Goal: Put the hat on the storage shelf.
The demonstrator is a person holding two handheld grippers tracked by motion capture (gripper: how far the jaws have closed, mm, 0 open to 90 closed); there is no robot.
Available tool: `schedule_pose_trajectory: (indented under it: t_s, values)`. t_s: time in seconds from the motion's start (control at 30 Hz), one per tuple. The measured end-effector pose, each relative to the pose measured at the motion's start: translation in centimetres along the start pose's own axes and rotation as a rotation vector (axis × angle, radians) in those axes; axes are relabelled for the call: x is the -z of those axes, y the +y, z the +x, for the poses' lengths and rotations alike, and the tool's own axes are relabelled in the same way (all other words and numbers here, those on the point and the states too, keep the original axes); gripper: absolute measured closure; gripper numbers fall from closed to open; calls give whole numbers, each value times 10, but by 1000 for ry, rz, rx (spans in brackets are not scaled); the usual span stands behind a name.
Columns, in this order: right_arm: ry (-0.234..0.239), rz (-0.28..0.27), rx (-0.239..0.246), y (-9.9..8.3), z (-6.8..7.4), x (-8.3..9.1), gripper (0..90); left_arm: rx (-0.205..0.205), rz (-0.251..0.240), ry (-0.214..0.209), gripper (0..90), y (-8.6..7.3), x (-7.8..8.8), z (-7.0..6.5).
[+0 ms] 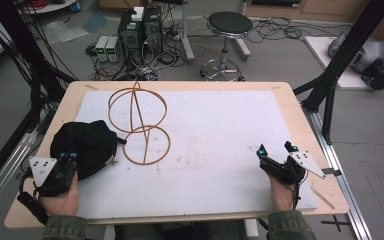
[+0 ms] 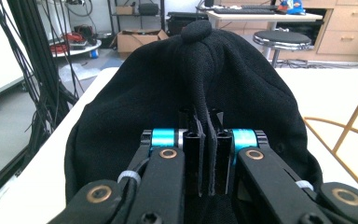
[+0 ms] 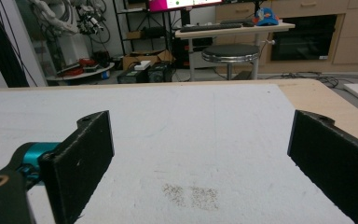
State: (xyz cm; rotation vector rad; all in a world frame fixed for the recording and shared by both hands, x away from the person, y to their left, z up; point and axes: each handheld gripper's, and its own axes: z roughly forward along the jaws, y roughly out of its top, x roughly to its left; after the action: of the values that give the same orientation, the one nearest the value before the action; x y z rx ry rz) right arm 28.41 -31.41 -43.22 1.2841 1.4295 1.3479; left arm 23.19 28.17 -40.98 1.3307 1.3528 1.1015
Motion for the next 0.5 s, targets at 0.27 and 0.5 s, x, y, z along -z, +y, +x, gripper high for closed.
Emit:
schedule_pose_trajectory:
  t_s: [0.27,0.5]
  values:
    - [9,-2,-4,0,1,-1,61,2,-89,21,870,22,1,-2]
    - [19,5,6,0,4,-3,61,-4,-156,12,871,45,-1,-3]
